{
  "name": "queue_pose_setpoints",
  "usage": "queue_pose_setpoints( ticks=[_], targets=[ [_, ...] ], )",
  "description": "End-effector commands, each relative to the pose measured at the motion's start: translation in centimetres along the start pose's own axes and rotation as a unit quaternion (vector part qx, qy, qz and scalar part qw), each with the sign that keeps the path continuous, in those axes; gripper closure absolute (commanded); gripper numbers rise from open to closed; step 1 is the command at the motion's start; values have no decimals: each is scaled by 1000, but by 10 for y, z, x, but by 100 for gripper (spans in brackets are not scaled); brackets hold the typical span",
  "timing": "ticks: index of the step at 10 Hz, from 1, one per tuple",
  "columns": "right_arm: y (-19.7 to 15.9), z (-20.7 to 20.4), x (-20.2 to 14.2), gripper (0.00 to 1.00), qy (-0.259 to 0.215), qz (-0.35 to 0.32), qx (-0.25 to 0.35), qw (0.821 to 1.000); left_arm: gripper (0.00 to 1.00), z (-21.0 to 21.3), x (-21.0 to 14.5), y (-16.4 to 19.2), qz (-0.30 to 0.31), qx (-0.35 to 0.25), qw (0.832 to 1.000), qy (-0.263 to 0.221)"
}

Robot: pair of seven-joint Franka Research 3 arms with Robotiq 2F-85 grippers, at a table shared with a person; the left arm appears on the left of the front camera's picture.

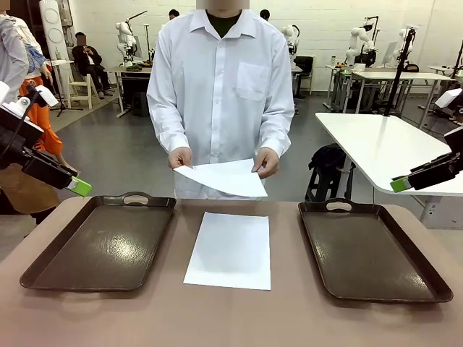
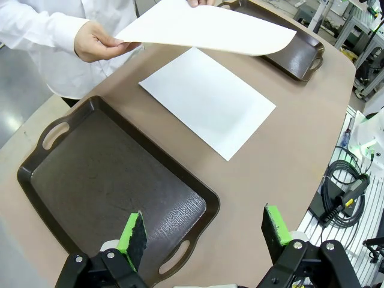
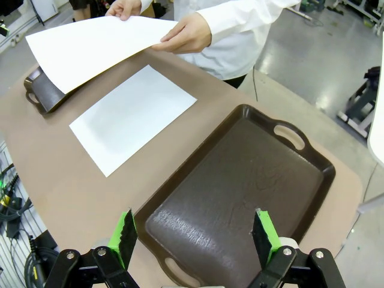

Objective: Sort the A4 documents.
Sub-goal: Receive the A4 Paper.

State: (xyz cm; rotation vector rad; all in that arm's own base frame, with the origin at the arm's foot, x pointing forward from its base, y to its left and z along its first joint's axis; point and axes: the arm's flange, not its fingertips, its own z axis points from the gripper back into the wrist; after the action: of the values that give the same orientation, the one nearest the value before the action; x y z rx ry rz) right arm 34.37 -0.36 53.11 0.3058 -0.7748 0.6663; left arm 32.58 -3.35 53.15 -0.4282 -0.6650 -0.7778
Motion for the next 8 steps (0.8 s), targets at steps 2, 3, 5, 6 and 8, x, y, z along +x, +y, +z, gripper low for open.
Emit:
queue_pose_setpoints(
  ticks=[2, 3, 5, 6, 8],
  targets=[
    [0, 0, 0, 0, -1, -1, 2, 1000, 0, 0, -1, 1, -9, -2, 1000, 1],
    [0, 0, 0, 0, -1, -1, 2, 1000, 0, 0, -1, 1, -9, -2, 1000, 1],
    [0, 0, 0, 0, -1, -1, 2, 1000, 0, 0, -1, 1, -9, -2, 1000, 1],
    [0, 0, 0, 0, -1, -1, 2, 1000, 0, 0, -1, 1, -9, -2, 1000, 1],
    [0, 0, 0, 0, -1, -1, 2, 1000, 0, 0, -1, 1, -9, -2, 1000, 1]
  ],
)
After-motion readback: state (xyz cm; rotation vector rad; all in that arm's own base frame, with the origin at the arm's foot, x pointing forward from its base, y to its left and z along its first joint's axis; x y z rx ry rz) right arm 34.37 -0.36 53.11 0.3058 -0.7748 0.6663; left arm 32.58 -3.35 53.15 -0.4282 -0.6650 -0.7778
